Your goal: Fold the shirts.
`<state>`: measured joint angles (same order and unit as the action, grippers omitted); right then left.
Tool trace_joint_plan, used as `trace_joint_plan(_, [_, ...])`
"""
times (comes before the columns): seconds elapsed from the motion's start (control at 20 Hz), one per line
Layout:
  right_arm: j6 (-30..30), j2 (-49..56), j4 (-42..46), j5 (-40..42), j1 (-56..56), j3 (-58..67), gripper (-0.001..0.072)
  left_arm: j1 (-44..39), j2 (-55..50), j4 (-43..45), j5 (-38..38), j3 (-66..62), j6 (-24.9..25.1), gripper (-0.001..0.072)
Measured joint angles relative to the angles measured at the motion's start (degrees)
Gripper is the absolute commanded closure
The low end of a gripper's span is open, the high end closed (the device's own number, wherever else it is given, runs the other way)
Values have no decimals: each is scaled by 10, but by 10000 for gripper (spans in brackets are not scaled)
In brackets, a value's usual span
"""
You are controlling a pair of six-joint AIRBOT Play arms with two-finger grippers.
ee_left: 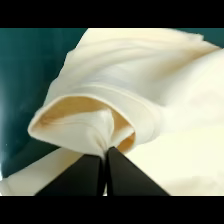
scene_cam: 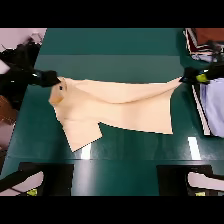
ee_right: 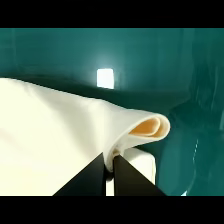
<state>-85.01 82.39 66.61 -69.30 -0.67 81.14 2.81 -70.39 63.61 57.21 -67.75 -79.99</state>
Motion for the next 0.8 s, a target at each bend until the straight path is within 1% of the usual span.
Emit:
trace_joint_plan(0.05, [-2,26,-1,10,-5,14,693,0,-21,0,-28,1,1,679])
trace_joint_plan(0.1, [-3,50,-6,17,-9,33,651,1,-41,3,-46,-2,1,510])
trace_joint_plan(0.15, [-4,70,-12,20,-12,54,420,4,-54,3,-59,-8,-1,199])
trace_joint_plan(0.2, [-4,87,-16,21,-12,77,345,11,-64,3,-70,-18,-3,85])
trace_joint_plan(0.3, [-4,105,-22,13,-10,118,345,32,-74,4,-52,-40,-6,99])
trace_joint_plan(0.4, [1,102,-26,0,-1,140,345,62,-72,9,-3,-54,-8,99])
trace_joint_plan(0.5, [7,78,-28,-12,10,134,345,89,-57,24,51,-52,-9,99])
trace_joint_plan(0.6, [12,40,-29,-24,21,100,345,104,-30,46,89,-21,-10,99])
trace_joint_plan(0.7, [14,-5,-30,-27,28,50,345,113,2,54,106,33,-13,99])
trace_joint_plan(0.8, [16,-49,-30,-27,31,-7,345,116,30,53,106,101,-16,99])
